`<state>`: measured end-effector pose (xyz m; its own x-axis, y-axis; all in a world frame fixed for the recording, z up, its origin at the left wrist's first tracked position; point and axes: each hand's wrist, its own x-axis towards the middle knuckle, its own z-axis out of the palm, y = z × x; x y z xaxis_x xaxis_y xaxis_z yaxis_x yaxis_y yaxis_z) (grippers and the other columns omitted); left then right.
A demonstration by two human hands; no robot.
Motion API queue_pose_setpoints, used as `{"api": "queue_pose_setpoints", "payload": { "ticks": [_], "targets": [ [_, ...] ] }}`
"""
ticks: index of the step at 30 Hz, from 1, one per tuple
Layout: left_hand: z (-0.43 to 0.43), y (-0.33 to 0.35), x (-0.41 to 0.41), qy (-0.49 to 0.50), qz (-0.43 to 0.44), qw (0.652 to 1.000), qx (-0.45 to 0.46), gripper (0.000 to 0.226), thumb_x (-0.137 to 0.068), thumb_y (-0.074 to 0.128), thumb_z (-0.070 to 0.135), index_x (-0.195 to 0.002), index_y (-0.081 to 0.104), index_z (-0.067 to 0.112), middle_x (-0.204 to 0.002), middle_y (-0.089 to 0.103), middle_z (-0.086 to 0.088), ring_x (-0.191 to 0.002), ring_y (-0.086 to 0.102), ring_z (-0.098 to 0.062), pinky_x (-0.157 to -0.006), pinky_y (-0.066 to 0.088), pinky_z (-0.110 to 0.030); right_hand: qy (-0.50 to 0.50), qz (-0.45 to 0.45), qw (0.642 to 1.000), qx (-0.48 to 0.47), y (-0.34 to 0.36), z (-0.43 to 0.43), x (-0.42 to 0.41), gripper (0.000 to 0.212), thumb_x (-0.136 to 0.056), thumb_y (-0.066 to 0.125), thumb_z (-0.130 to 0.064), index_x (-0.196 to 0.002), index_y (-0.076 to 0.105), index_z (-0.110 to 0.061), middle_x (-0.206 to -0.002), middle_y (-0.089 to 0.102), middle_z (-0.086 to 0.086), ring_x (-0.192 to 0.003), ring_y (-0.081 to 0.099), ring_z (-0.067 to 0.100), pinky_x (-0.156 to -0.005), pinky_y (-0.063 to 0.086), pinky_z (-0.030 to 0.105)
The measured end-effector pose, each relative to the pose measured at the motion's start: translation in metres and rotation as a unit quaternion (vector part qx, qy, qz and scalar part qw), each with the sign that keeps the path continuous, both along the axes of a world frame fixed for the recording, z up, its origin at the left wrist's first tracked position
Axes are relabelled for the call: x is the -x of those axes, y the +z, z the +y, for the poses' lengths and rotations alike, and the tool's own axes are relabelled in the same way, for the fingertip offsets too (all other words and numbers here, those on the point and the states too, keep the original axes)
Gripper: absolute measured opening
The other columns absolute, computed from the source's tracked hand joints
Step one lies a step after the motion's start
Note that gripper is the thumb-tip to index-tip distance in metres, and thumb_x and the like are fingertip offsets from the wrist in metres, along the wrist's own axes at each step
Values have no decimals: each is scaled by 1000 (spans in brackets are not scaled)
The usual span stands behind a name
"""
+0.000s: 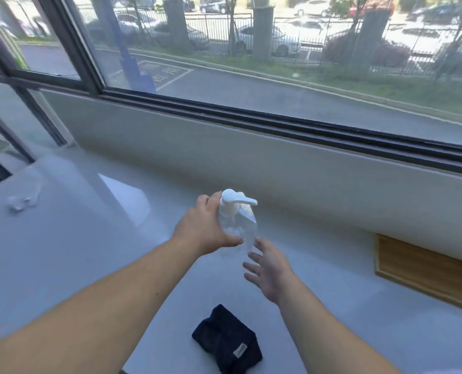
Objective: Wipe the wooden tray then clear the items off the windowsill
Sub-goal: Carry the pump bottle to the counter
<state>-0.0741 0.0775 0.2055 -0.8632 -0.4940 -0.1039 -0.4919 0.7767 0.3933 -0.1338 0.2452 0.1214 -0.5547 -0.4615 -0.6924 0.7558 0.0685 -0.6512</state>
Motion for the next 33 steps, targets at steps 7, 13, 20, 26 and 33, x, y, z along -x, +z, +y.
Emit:
{"api": "queue_pose_setpoints", "payload": {
  "ticks": [7,13,20,26,33],
  "targets": [
    [-80,43,-186,117,46,992,-7,100,-51,79,69,-139,35,53,-129,46,13,-107,61,-14,-79,53,-34,125,46,991,0,39,-97,-140,58,-98,57,-45,-150,47,-23,-150,50,11,-122,60,34,-100,52,49],
    [-124,69,-356,197,62,978,6,97,-50,79,69,-138,41,51,-130,48,11,-109,63,-17,-80,52,-34,221,62,973,25,63,-166,-281,60,-98,56,-48,-151,47,-22,-151,49,13,-127,57,37,-99,51,49],
    [-166,77,-518,287,67,955,12,103,-51,80,70,-143,38,51,-134,47,9,-109,63,-19,-84,58,-39,304,66,950,29,67,-241,-423,47,-96,58,-48,-136,58,-22,-135,58,11,-118,62,35,-106,49,52],
    [-204,68,-625,379,74,922,13,101,-48,77,75,-139,40,51,-131,48,10,-103,63,-17,-76,52,-34,349,23,936,35,61,-315,-515,45,-94,62,-44,-130,57,-16,-127,59,14,-111,63,32,-96,52,44],
    [-267,47,-695,459,47,887,29,101,-46,78,75,-137,42,52,-128,50,9,-105,64,-17,-81,57,-37,401,-38,914,39,42,-411,-591,52,-77,70,-39,-119,65,-9,-103,56,12,-86,61,30,-79,53,36]
  ]
}}
